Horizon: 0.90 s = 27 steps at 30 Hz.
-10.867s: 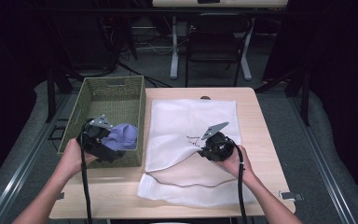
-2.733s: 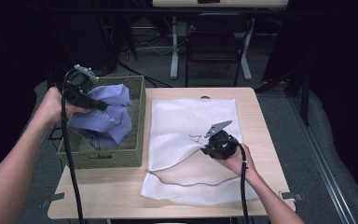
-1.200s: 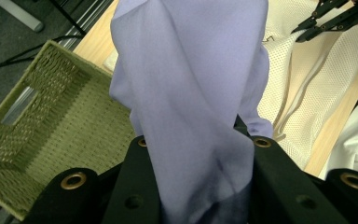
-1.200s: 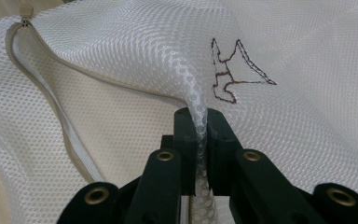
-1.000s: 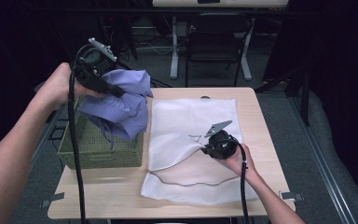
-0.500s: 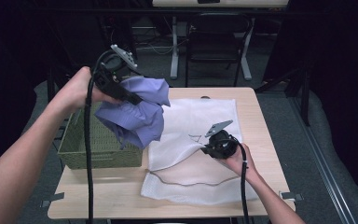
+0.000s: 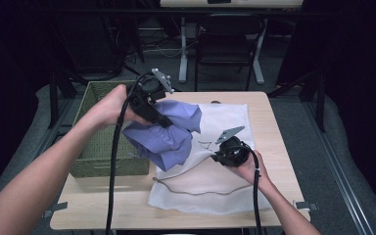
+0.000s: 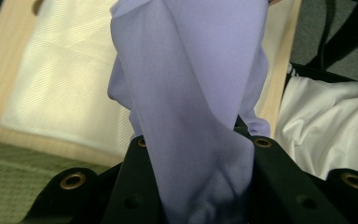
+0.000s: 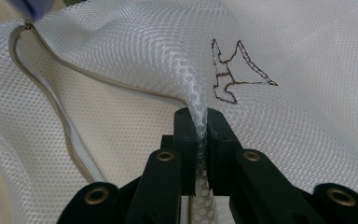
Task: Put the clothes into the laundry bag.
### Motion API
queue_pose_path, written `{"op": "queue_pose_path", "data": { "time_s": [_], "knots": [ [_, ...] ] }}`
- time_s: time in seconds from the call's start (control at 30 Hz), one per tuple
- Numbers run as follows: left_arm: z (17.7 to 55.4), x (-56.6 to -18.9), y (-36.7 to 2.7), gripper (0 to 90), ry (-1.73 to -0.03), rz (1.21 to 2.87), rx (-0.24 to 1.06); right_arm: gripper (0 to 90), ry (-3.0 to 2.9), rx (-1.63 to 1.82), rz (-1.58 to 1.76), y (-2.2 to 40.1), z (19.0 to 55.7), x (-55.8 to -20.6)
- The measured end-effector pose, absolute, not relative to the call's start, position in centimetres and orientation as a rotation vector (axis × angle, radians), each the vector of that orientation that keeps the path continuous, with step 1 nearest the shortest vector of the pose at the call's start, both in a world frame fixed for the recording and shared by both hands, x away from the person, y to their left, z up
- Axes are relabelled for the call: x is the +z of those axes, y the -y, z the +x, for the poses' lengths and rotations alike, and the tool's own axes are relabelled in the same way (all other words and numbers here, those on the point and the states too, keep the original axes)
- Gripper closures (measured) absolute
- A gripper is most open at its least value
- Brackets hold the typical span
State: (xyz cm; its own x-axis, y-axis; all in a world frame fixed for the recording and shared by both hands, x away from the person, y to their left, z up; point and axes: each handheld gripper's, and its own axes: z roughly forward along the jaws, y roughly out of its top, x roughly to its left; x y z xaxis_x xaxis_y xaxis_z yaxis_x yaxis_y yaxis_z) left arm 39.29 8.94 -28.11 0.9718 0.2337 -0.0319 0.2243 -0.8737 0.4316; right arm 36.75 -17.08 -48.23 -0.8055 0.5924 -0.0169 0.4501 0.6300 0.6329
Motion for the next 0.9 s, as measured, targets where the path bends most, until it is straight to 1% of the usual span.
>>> {"op": "queue_pose_path", "data": {
  "time_s": [0.23, 0.3, 0.43, 0.9],
  "knots": [
    [38.7, -30.4, -7.0, 75.7, -0.281, 2.692, -0.052, 84.6, -2.619, 0.945, 0.859, 17.3, 36.8, -48.1],
    [38.6, -31.4, -6.5, 75.7, -0.237, 2.718, -0.078, 84.5, -2.621, 0.943, 0.856, 17.3, 36.7, -48.1],
    [38.3, -32.9, -5.8, 75.7, -0.234, 2.720, -0.113, 84.5, -2.622, 0.940, 0.849, 17.3, 36.7, -48.1],
    [37.6, -37.3, -4.6, 75.6, -0.196, 2.737, -0.181, 84.6, -2.613, 0.938, 0.862, 17.2, 36.7, -48.1]
  ]
}}
